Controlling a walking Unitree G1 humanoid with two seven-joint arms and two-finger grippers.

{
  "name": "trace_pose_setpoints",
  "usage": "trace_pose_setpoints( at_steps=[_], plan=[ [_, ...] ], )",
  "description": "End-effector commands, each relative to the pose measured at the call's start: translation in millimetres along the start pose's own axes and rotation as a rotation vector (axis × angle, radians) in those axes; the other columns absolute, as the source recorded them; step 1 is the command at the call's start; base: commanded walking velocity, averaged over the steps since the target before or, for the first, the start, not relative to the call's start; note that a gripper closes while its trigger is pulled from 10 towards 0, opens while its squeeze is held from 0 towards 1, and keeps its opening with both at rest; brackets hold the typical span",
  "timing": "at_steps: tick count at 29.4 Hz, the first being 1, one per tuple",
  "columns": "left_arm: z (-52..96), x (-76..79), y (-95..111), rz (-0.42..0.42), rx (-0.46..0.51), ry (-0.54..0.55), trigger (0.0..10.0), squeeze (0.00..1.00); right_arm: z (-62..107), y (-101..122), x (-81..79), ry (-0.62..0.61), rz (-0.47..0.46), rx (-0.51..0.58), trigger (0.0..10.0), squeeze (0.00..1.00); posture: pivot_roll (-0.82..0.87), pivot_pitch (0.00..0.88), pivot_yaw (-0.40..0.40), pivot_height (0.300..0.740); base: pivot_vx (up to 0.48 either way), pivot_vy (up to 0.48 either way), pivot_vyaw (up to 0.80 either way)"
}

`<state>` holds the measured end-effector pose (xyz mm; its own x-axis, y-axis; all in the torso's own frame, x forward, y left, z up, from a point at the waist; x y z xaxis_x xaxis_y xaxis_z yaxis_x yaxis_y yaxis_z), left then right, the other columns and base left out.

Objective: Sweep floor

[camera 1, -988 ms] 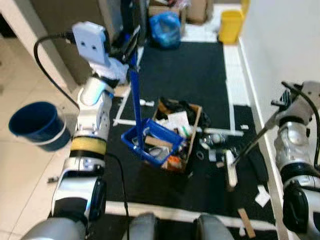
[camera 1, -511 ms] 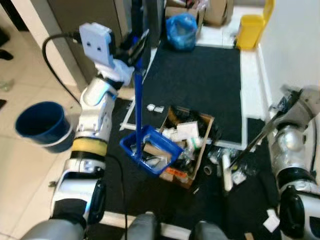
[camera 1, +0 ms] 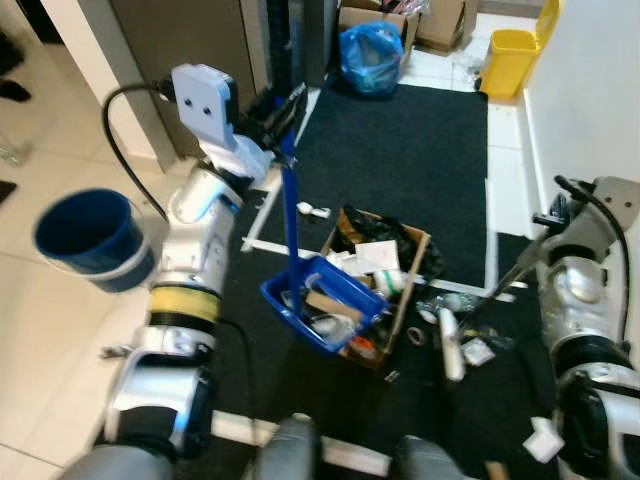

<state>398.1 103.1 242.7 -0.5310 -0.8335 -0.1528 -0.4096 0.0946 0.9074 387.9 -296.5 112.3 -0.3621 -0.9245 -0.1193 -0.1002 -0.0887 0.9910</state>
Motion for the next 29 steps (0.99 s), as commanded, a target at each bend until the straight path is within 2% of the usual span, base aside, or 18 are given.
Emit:
trace_pose_setpoints(
  at_steps=[1, 15, 16, 23, 29],
  plan=[
    [-5.2, 3.1, 15, -0.010, 0.053, -0.015, 10.0, 0.00, -1.2, 9, -2.9, 0.014, -0.007, 0.035, 10.0, 0.00, 0.07, 0.026, 0.015, 0.740, 0.000, 0.000, 0.00],
    [-15.0, -5.0, 9, -0.015, 0.025, -0.005, 10.0, 0.00, 18.9, -3, 12.0, 0.012, 0.029, 0.023, 10.0, 0.00, 0.02, 0.132, 0.021, 0.740, 0.000, 0.000, 0.00],
    [-16.9, -6.2, 11, -0.017, 0.025, -0.006, 10.0, 0.00, 22.3, -4, 14.4, 0.011, 0.036, 0.023, 10.0, 0.00, 0.01, 0.168, 0.026, 0.740, 0.000, 0.000, 0.00],
    [-29.1, -10.8, 7, -0.010, 0.000, -0.019, 10.0, 0.00, 40.5, -7, 26.1, 0.004, 0.069, 0.012, 10.0, 0.00, -0.03, 0.230, 0.033, 0.740, 0.000, 0.000, 0.00],
    [-42.5, -28.2, 19, -0.074, -0.005, 0.036, 10.0, 0.00, 51.0, -9, 35.1, -0.013, 0.083, -0.002, 10.0, 0.00, -0.05, 0.242, 0.042, 0.740, 0.000, 0.000, 0.00]
  ],
)
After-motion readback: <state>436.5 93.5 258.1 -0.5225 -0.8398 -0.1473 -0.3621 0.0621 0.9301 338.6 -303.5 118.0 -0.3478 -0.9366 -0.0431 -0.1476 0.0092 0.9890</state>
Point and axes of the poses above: a point about 5 cm out from each wrist's last joint towards the gripper, its own z axis pointing back from the gripper into the wrist, its own y axis along the axis of the wrist's last joint, x = y × z, the point moved 6 cm from there along -z, pointing out of the wrist towards the gripper, and after that the axes turned 5 degrees about -z, right-handed, at the moved point
